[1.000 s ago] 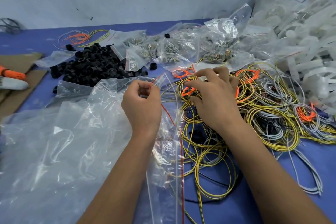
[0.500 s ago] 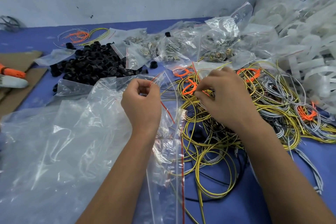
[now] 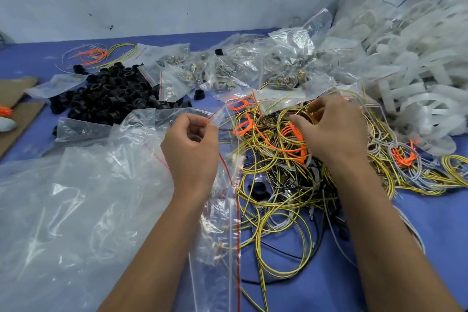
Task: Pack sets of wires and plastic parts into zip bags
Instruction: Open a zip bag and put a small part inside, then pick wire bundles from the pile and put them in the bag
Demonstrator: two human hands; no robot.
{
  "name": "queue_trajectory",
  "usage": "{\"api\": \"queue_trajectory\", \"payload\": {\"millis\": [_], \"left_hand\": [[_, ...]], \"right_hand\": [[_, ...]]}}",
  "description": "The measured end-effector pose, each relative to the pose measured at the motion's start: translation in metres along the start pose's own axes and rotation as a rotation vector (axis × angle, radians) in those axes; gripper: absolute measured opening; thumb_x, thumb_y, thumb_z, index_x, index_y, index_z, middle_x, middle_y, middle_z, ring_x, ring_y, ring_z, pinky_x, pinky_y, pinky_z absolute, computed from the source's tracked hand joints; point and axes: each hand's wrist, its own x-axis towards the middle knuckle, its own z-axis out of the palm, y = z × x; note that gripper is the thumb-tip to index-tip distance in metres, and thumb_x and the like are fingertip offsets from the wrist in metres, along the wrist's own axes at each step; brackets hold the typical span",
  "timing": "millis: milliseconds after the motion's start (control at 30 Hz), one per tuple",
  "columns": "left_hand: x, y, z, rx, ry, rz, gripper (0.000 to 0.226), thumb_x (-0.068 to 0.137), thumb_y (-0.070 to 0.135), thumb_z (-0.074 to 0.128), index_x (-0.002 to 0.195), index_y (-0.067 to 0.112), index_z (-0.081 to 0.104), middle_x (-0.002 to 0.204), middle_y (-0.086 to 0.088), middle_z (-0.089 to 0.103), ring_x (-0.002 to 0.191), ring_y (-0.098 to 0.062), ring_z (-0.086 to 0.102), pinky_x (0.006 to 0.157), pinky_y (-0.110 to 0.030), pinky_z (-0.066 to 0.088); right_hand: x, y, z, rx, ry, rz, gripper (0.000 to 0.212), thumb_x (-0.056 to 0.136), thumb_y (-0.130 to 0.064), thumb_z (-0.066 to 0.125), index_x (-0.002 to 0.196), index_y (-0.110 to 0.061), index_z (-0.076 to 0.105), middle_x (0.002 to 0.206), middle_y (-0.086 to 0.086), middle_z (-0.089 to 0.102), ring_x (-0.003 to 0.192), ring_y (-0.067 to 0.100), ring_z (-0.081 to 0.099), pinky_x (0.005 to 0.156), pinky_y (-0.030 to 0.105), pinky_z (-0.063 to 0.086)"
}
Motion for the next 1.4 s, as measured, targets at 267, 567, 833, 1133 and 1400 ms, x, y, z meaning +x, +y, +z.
{"api": "queue_trajectory", "payload": {"millis": [267, 567, 833, 1133, 1400], "left_hand": [[0.001, -0.004, 0.002, -0.004, -0.002, -0.014, 0.014, 0.085, 0.014, 0.069, 0.074, 0.022, 0.065, 0.064, 0.018, 0.063, 0.058, 0.001, 0.052, 0.055, -0.012, 0.044], [0.002, -0.004, 0.002, -0.007, -0.003, -0.011, 0.016, 0.085, 0.014, 0.07, 0.073, 0.023, 0.065, 0.063, 0.018, 0.062, 0.057, 0.001, 0.052, 0.055, -0.011, 0.043], [-0.002, 0.003, 0.001, -0.057, -0.011, 0.034, 0.01, 0.085, 0.012, 0.069, 0.078, 0.018, 0.067, 0.068, 0.009, 0.063, 0.061, -0.003, 0.054, 0.059, -0.017, 0.047], [-0.01, 0.022, -0.004, -0.026, -0.013, 0.307, 0.006, 0.081, 0.011, 0.064, 0.077, 0.015, 0.064, 0.067, 0.005, 0.061, 0.057, -0.01, 0.057, 0.052, -0.026, 0.049], [-0.021, 0.029, -0.001, 0.015, -0.02, 0.415, 0.003, 0.081, 0.014, 0.064, 0.079, 0.015, 0.064, 0.064, 0.006, 0.06, 0.061, -0.018, 0.061, 0.055, -0.036, 0.051]], "right_hand": [[0.001, 0.0, -0.008, 0.002, 0.019, -0.153, 0.043, 0.091, -0.06, 0.065, 0.083, -0.02, 0.078, 0.083, 0.005, 0.063, 0.104, 0.033, 0.058, 0.088, 0.041, 0.049], [0.0, -0.003, -0.013, 0.207, 0.218, -0.18, 0.021, 0.088, -0.044, 0.077, 0.084, -0.023, 0.076, 0.075, -0.005, 0.068, 0.066, 0.014, 0.061, 0.06, 0.028, 0.041], [-0.029, -0.043, 0.01, 0.788, 0.108, -0.163, 0.019, 0.087, -0.024, 0.08, 0.097, -0.016, 0.066, 0.065, 0.0, 0.071, 0.051, 0.014, 0.069, 0.05, 0.037, 0.056], [-0.055, -0.072, 0.044, 0.543, -0.047, -0.229, 0.005, 0.083, -0.02, 0.081, 0.081, -0.018, 0.077, 0.06, -0.011, 0.065, 0.053, 0.001, 0.061, 0.059, 0.011, 0.043], [-0.053, -0.075, 0.041, 0.772, -0.362, -0.334, 0.033, 0.082, -0.008, 0.064, 0.058, -0.029, 0.057, 0.057, -0.012, 0.052, 0.059, 0.002, 0.043, 0.053, 0.029, 0.037]]}}
